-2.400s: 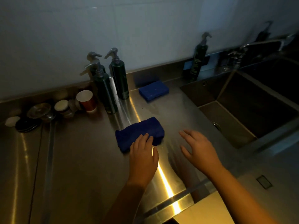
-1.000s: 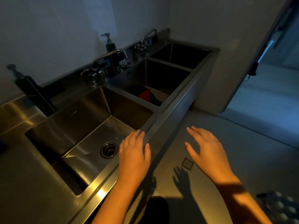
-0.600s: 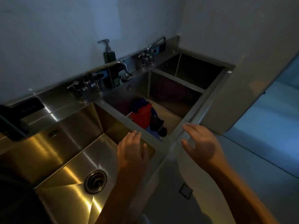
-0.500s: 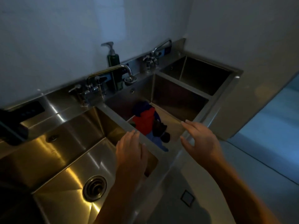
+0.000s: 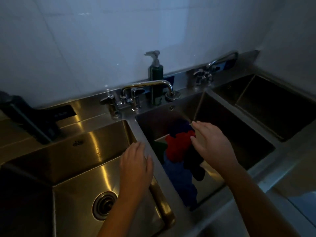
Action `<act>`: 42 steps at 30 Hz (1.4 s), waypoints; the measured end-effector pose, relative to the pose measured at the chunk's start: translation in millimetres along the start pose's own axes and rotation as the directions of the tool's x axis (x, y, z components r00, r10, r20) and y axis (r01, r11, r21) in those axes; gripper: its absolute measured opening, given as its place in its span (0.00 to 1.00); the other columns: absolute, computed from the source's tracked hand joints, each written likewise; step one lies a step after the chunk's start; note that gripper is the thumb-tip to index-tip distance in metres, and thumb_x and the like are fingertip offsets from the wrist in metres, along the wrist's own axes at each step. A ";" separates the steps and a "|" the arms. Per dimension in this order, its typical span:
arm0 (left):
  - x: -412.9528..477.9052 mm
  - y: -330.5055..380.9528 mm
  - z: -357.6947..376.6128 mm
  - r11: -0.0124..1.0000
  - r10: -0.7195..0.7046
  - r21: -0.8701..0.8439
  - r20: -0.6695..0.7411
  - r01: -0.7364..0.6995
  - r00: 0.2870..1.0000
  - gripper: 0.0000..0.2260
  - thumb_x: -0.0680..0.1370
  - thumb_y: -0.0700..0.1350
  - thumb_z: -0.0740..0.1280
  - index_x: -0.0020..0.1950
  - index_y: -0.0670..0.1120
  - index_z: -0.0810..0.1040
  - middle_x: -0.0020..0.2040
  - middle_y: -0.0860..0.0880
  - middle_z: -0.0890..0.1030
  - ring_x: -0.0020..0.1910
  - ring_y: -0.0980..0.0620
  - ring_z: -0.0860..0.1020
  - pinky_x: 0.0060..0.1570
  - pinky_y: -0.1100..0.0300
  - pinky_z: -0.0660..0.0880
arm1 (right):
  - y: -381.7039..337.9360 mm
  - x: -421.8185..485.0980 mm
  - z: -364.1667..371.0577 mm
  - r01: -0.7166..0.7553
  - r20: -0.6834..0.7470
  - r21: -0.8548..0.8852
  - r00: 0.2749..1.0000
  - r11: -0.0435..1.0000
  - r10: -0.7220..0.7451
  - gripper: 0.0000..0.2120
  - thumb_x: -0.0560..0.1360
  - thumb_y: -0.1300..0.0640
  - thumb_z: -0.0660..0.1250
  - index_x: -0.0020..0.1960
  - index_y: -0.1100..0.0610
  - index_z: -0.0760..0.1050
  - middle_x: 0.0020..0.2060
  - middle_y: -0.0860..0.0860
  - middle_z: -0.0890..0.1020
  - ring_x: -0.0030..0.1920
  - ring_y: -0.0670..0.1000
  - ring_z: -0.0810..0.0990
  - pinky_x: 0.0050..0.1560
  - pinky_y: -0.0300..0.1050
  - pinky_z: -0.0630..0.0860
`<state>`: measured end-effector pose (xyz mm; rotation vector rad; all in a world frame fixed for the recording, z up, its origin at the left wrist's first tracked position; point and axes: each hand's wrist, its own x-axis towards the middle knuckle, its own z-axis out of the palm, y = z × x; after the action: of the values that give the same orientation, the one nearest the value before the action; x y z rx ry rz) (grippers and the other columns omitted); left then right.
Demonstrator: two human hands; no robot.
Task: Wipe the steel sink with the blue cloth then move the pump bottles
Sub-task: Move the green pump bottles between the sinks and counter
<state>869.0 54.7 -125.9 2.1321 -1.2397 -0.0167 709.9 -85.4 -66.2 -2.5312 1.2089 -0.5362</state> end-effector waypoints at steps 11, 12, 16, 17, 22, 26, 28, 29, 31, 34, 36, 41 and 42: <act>111.2 55.5 35.9 0.992 -0.093 0.072 -0.157 0.105 0.983 0.20 0.76 0.49 0.57 0.64 0.40 0.72 0.62 0.43 0.75 0.63 0.45 0.70 0.61 0.51 0.60 | 50.1 165.9 1.5 0.239 0.013 0.131 0.970 0.962 -0.242 0.21 0.75 0.53 0.64 0.67 0.54 0.68 0.63 0.52 0.75 0.64 0.52 0.71 0.62 0.49 0.69; 120.7 58.8 38.3 0.992 -0.083 0.082 -0.165 0.097 0.983 0.20 0.76 0.49 0.56 0.64 0.40 0.72 0.62 0.43 0.75 0.62 0.46 0.70 0.61 0.52 0.60 | 52.1 178.5 3.8 0.252 0.012 0.142 0.967 0.957 -0.256 0.21 0.75 0.53 0.64 0.67 0.54 0.68 0.63 0.52 0.75 0.64 0.52 0.72 0.62 0.48 0.69; 157.7 68.4 46.2 0.989 -0.054 0.125 -0.202 0.080 0.978 0.21 0.75 0.50 0.54 0.64 0.40 0.72 0.62 0.43 0.75 0.63 0.46 0.71 0.60 0.52 0.60 | 52.2 225.4 15.4 0.286 0.013 0.211 0.955 0.935 -0.295 0.22 0.75 0.54 0.64 0.68 0.54 0.68 0.62 0.53 0.76 0.62 0.52 0.73 0.58 0.42 0.67; 165.9 69.5 48.0 0.988 -0.048 0.135 -0.204 0.076 0.978 0.21 0.75 0.50 0.54 0.64 0.41 0.72 0.62 0.43 0.75 0.63 0.46 0.71 0.60 0.53 0.59 | 50.8 235.7 18.7 0.282 0.021 0.233 0.955 0.931 -0.295 0.22 0.75 0.54 0.64 0.68 0.54 0.68 0.61 0.53 0.76 0.62 0.52 0.73 0.57 0.41 0.67; 201.5 67.9 59.7 0.985 -0.035 0.160 -0.190 0.066 0.981 0.21 0.75 0.48 0.57 0.64 0.40 0.72 0.63 0.42 0.75 0.63 0.45 0.71 0.61 0.50 0.58 | 41.4 284.1 39.4 0.255 0.036 0.331 0.959 0.909 -0.282 0.23 0.74 0.54 0.66 0.68 0.56 0.68 0.60 0.55 0.76 0.61 0.54 0.74 0.59 0.44 0.69; 221.9 59.2 65.1 0.978 -0.029 0.195 -0.205 0.070 0.978 0.21 0.74 0.48 0.55 0.63 0.39 0.73 0.61 0.41 0.76 0.62 0.43 0.72 0.60 0.49 0.57 | 34.6 315.2 57.7 0.197 0.052 0.404 0.970 0.894 -0.237 0.26 0.73 0.52 0.67 0.69 0.55 0.66 0.64 0.55 0.73 0.64 0.53 0.71 0.62 0.44 0.67; 229.5 55.9 67.2 0.978 -0.029 0.198 -0.209 0.071 0.977 0.21 0.75 0.48 0.55 0.63 0.40 0.73 0.61 0.41 0.76 0.62 0.44 0.72 0.60 0.49 0.57 | 31.9 326.3 66.9 0.165 0.059 0.458 0.975 0.874 -0.215 0.28 0.72 0.51 0.69 0.69 0.55 0.65 0.65 0.55 0.73 0.65 0.52 0.71 0.63 0.46 0.67; 232.5 55.2 68.5 0.978 -0.025 0.199 -0.212 0.068 0.977 0.21 0.74 0.48 0.55 0.62 0.40 0.74 0.61 0.41 0.77 0.61 0.43 0.72 0.60 0.48 0.58 | 30.8 330.8 71.2 0.150 0.060 0.488 0.977 0.860 -0.204 0.29 0.71 0.50 0.69 0.69 0.55 0.65 0.65 0.55 0.73 0.65 0.52 0.71 0.63 0.46 0.68; 236.1 54.7 71.4 0.977 -0.011 0.206 -0.221 0.058 0.975 0.20 0.74 0.48 0.56 0.61 0.39 0.75 0.59 0.41 0.77 0.60 0.43 0.73 0.59 0.47 0.58 | 28.3 337.8 78.9 0.121 0.066 0.545 0.980 0.830 -0.186 0.31 0.70 0.50 0.71 0.69 0.56 0.65 0.64 0.55 0.73 0.64 0.52 0.72 0.64 0.47 0.69; 236.6 52.9 76.2 0.977 0.000 0.205 -0.236 0.050 0.972 0.20 0.74 0.47 0.56 0.60 0.40 0.75 0.59 0.42 0.78 0.60 0.44 0.74 0.58 0.47 0.61 | 25.3 344.3 87.3 0.079 0.091 0.604 0.982 0.793 -0.167 0.32 0.69 0.51 0.72 0.69 0.56 0.66 0.65 0.55 0.73 0.63 0.52 0.73 0.63 0.46 0.70; 236.3 50.5 78.8 0.982 -0.002 0.184 -0.243 0.048 0.970 0.19 0.75 0.47 0.57 0.61 0.40 0.75 0.59 0.42 0.78 0.60 0.45 0.73 0.59 0.47 0.61 | 23.8 346.5 90.9 0.059 0.109 0.632 0.980 0.773 -0.164 0.33 0.68 0.51 0.73 0.69 0.56 0.66 0.65 0.55 0.74 0.62 0.50 0.74 0.60 0.41 0.70; 236.6 49.4 81.8 0.987 -0.001 0.157 -0.253 0.042 0.968 0.19 0.75 0.47 0.57 0.62 0.40 0.74 0.60 0.42 0.77 0.61 0.45 0.72 0.59 0.50 0.63 | 18.1 346.8 92.7 0.025 0.126 0.703 0.979 0.711 -0.159 0.30 0.68 0.55 0.74 0.68 0.56 0.67 0.61 0.54 0.76 0.54 0.45 0.72 0.54 0.36 0.68; 236.5 49.7 82.4 0.987 -0.002 0.156 -0.255 0.043 0.967 0.19 0.75 0.47 0.57 0.62 0.40 0.74 0.60 0.42 0.77 0.61 0.45 0.72 0.59 0.50 0.63 | 17.4 346.5 92.9 0.021 0.125 0.711 0.980 0.703 -0.155 0.30 0.68 0.56 0.74 0.67 0.56 0.68 0.61 0.54 0.77 0.54 0.45 0.73 0.53 0.37 0.68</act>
<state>934.1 -189.7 -91.2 2.2029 -1.0970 0.3477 940.3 -360.3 -84.3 -1.9097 0.6292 -0.6324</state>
